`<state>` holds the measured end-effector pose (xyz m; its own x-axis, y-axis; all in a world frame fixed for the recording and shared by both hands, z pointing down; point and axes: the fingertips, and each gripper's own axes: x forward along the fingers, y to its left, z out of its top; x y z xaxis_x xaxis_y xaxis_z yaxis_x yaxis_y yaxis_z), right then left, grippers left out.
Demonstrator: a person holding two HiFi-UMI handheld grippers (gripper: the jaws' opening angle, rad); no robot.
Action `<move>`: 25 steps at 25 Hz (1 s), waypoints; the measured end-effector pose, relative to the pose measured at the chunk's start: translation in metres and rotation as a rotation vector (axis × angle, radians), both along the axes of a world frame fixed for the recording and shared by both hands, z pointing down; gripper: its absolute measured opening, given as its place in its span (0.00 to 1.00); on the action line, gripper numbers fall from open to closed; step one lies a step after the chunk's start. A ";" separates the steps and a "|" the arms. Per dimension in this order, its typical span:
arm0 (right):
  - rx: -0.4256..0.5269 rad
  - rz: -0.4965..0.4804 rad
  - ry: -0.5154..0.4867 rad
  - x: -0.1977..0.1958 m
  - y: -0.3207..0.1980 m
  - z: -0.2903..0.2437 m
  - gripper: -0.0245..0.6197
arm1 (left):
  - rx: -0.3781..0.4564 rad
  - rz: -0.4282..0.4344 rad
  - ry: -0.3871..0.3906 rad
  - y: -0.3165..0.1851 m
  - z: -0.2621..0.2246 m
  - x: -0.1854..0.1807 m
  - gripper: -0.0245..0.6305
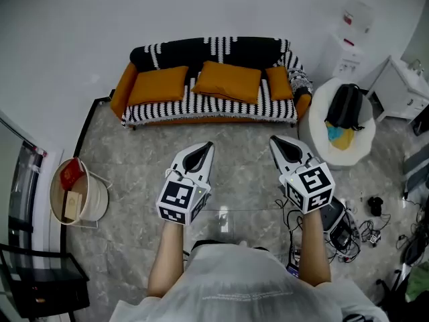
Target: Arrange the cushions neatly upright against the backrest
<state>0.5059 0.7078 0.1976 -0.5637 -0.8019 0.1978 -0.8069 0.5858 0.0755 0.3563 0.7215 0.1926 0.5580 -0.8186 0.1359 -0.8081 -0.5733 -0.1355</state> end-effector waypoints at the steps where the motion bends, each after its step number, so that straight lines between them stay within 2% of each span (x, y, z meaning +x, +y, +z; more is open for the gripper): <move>1: -0.009 -0.005 -0.007 0.004 0.001 0.002 0.03 | -0.007 -0.012 0.000 0.001 0.003 0.003 0.04; 8: -0.067 0.011 -0.056 0.037 -0.001 0.017 0.03 | -0.038 -0.055 -0.015 0.002 0.018 0.019 0.04; 14: -0.054 -0.004 -0.067 0.038 -0.020 0.018 0.03 | -0.044 -0.054 -0.011 -0.020 0.022 0.024 0.04; 20: -0.086 -0.004 -0.075 0.037 -0.069 0.027 0.03 | -0.058 -0.047 -0.014 -0.068 0.034 0.023 0.04; 25: -0.108 0.033 -0.057 0.030 -0.130 0.036 0.03 | -0.064 -0.051 0.012 -0.132 0.043 0.003 0.04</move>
